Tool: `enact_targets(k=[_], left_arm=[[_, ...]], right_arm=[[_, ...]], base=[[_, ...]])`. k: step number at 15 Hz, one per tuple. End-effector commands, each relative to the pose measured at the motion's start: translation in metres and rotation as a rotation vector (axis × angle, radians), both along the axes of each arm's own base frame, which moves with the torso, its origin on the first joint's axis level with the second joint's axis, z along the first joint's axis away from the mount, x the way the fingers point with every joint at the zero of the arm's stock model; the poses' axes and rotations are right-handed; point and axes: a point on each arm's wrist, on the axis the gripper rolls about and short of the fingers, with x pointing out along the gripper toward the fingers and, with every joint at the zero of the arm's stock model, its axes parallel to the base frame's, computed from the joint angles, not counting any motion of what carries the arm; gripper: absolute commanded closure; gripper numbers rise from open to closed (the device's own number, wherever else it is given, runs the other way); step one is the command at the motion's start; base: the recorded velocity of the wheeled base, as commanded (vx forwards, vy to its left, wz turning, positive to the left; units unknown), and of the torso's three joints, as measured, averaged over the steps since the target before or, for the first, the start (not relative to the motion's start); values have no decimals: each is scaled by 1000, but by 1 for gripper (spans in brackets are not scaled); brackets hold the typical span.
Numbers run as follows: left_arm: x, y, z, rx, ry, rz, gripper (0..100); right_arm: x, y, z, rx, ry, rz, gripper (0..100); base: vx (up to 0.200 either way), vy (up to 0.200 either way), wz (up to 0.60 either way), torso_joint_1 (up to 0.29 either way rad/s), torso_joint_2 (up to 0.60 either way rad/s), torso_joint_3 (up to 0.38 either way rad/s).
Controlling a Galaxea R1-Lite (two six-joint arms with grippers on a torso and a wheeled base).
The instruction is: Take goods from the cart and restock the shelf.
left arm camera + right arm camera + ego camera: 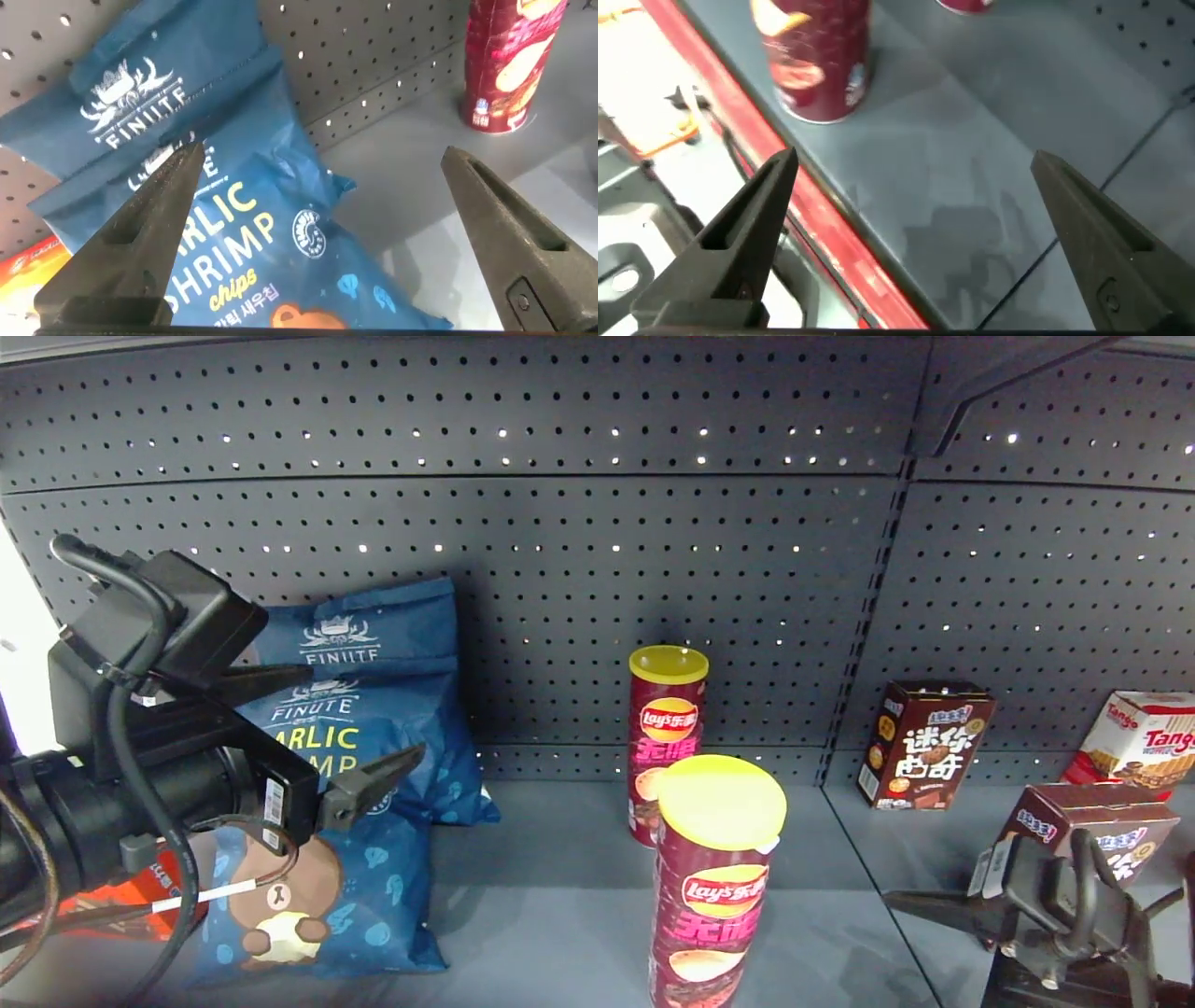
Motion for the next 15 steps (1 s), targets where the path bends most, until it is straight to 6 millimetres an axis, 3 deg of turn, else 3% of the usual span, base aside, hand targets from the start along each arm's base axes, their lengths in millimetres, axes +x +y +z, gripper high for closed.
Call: enact_targets(k=[1,7,15], left_arm=[[2,-1,-2,4,9,1,0],[4,-3,-2,9,11,-5,0],[5,-3,-2,12,13,-8,0]], right_arm=[[8,7,-8,-35,30,-19,0],[41,31,-7,-44,19,-65,0],[59,51,-10,-49,17,-49,0]], base=[[0,0,0,0,0,0],[0,0,0,0,0,0],[0,0,0,0,0,0]])
